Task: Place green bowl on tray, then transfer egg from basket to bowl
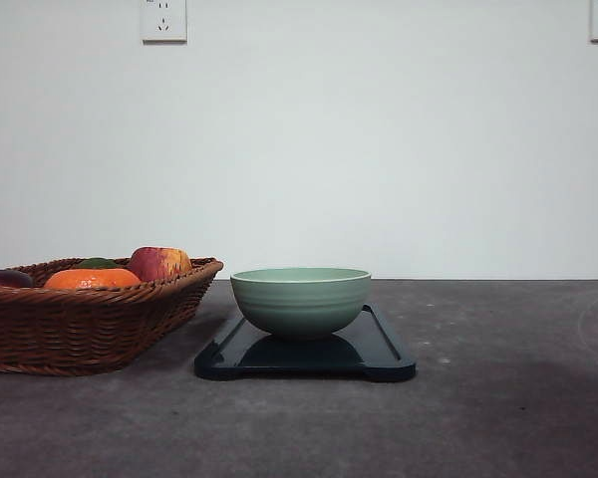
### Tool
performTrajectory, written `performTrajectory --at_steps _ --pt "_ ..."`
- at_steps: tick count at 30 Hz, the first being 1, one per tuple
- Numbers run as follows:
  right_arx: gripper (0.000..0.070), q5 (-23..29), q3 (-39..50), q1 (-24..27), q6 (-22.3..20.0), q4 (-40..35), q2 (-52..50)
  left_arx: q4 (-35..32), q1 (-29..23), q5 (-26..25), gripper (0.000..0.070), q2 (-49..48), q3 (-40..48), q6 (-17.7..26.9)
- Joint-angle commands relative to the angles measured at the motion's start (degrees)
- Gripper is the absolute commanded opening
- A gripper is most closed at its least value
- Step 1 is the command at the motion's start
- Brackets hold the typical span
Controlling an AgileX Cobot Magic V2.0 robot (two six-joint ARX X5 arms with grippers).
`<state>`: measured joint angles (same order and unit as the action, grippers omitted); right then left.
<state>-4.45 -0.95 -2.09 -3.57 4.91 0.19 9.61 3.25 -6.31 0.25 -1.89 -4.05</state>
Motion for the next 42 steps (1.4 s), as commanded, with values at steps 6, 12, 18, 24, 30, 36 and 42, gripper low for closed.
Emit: performTrajectory --at_steps 6,12,18,24,30,36,42 --pt "0.0018 0.0 0.3 0.0 0.8 -0.6 0.0 -0.6 0.0 0.0 0.0 -0.1 1.1 0.4" --pt "0.0018 0.0 0.3 0.0 0.8 -0.6 0.0 -0.6 0.0 0.0 0.0 -0.1 1.1 0.4" --pt "0.0018 0.0 0.3 0.0 0.8 -0.6 0.0 -0.6 0.0 0.0 0.0 -0.1 1.1 0.4" --pt "0.0018 0.0 0.3 0.0 0.8 -0.6 0.0 -0.6 0.0 0.0 0.0 -0.1 1.1 0.4" --pt "0.0018 0.0 0.3 0.0 0.8 -0.6 0.0 -0.6 0.0 0.0 0.0 -0.1 1.1 0.4" --pt "0.0018 0.0 0.3 0.0 0.8 -0.6 0.0 -0.6 0.0 0.0 0.0 -0.1 1.1 0.4" --pt "0.0018 0.0 0.3 0.0 0.8 -0.6 0.0 -0.6 0.0 0.0 0.0 -0.1 1.1 0.4"
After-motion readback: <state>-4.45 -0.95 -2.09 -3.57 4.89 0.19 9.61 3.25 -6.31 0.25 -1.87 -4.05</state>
